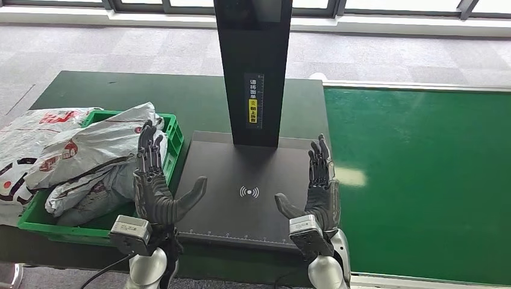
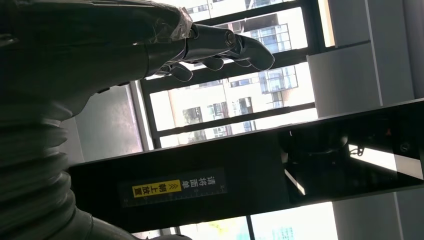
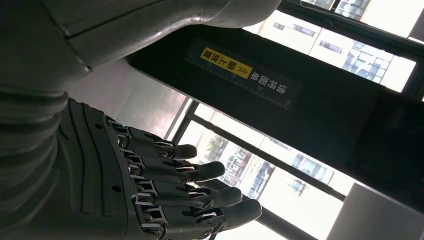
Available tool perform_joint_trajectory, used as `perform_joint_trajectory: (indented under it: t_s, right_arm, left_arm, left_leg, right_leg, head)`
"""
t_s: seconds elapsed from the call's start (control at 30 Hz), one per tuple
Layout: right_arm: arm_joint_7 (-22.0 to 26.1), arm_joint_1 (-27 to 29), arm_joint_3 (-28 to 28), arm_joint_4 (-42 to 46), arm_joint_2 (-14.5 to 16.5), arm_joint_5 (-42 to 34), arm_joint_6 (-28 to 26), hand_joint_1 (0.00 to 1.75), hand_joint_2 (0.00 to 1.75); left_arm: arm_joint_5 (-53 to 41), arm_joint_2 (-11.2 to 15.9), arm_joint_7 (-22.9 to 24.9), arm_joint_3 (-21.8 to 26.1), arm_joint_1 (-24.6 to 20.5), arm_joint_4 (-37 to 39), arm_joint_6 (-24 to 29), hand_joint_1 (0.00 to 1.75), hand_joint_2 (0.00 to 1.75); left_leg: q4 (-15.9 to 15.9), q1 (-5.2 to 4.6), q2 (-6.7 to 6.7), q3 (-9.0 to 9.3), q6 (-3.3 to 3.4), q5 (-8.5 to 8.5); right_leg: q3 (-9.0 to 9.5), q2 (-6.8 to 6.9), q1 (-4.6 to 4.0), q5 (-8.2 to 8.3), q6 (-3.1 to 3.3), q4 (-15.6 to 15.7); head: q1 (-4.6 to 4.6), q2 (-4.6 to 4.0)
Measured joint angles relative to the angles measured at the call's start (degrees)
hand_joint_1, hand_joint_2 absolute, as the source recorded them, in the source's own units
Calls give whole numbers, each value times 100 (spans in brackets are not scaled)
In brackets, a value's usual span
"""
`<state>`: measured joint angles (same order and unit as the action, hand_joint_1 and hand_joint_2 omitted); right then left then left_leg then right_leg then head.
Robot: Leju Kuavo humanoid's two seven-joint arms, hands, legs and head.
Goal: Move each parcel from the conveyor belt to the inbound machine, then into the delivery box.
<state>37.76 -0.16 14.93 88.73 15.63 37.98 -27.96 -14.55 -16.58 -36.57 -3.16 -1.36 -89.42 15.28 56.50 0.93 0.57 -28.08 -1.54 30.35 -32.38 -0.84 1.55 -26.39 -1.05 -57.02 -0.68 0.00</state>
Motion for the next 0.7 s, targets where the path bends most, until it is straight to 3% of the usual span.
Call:
perform_joint_trajectory:
  t_s: [0.4, 0.53, 0.7]
  right_arm:
    - [17, -10, -29, -137, 17, -51, -136, 0, 175]
    - [27, -10, -29, -138, 17, -39, -183, 0, 0]
    - [-7, -7, -29, -139, 17, -6, -313, 0, 0]
  left_arm:
    - [-89, 16, 16, -166, 7, -6, -31, 0, 175]
    - [-91, 20, 19, -182, 21, -16, -34, 0, 175]
    - [-91, 21, 54, -185, 30, -19, -57, 0, 175]
  left_leg:
    - [0, 0, 0, 1, 0, 0]
    - [0, 0, 0, 1, 0, 0]
    - [0, 0, 0, 3, 0, 0]
  right_leg:
    - [0, 0, -1, 0, 0, -1]
    - [0, 0, 0, 0, 0, 0]
    - [0, 0, 0, 0, 0, 0]
  head:
    - [0, 0]
    - [0, 0]
    - [0, 0]
